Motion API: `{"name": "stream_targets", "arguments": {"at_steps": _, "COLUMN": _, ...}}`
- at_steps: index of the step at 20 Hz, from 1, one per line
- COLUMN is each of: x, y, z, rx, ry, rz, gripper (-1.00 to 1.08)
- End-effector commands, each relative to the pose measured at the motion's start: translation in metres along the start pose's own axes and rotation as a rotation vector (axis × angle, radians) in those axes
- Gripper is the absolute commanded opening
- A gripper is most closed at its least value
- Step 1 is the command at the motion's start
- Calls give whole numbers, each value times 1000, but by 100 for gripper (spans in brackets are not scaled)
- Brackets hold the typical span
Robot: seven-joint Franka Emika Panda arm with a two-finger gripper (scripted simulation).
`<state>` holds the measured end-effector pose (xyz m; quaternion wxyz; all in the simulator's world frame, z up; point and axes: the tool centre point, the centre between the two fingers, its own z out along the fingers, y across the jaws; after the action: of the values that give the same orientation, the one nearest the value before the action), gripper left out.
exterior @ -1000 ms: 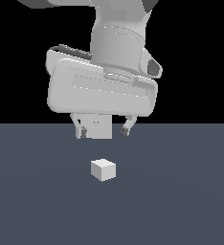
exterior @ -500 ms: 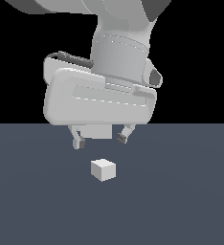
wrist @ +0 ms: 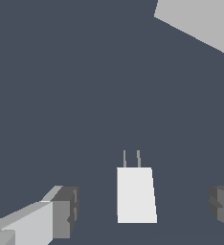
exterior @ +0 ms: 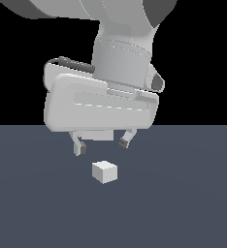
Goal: Plug the charger into the wall socket.
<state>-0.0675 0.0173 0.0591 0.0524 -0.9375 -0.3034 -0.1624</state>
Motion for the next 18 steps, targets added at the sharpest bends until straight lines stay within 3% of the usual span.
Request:
{"name": "stream_targets", "arguments": {"at_steps": 1, "x": -2, "y": 0, "z": 5, "rx": 0, "ry": -1, "rz": -1, "gripper": 100}}
{"name": "stream_targets", "arguments": {"at_steps": 15, "x": -17, "y": -1, "z": 45, "rx": 1, "ry": -1, "rz": -4, "gripper": 100}}
{"name": "stream_targets", "arguments": {"at_steps": 16, "x": -17, "y": -1, "z": 45, "rx": 1, "ry": -1, "rz": -4, "gripper": -100}}
{"name": "stream_targets", "arguments": {"at_steps": 18, "x": -17, "y": -1, "z": 45, "rx": 1, "ry": -1, "rz": -4, "gripper": -100}}
